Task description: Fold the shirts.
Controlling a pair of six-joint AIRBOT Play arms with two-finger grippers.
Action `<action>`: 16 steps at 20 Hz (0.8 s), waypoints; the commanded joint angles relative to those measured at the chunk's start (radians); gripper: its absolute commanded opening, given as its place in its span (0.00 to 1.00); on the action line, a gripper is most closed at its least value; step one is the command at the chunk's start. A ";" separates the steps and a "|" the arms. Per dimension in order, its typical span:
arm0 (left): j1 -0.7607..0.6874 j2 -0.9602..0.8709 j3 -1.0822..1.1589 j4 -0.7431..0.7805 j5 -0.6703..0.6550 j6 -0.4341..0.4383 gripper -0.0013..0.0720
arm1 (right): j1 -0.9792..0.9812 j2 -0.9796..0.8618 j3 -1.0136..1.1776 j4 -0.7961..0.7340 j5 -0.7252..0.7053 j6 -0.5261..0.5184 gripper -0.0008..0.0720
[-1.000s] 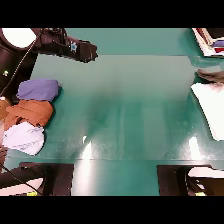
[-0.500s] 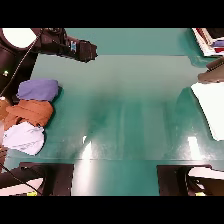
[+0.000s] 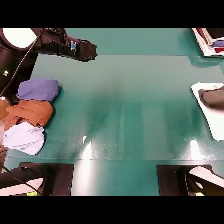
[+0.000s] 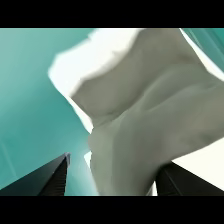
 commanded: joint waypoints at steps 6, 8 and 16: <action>0.000 0.001 0.000 -0.002 -0.009 0.016 0.06 | -0.174 0.164 -0.185 0.001 -0.034 0.032 0.83; 0.000 0.001 0.000 -0.002 -0.006 0.016 0.06 | -0.120 0.174 -0.185 0.140 -0.051 0.032 0.83; 0.000 0.001 0.000 -0.004 -0.006 0.016 0.06 | 0.496 0.174 -0.185 0.300 -0.065 0.031 0.55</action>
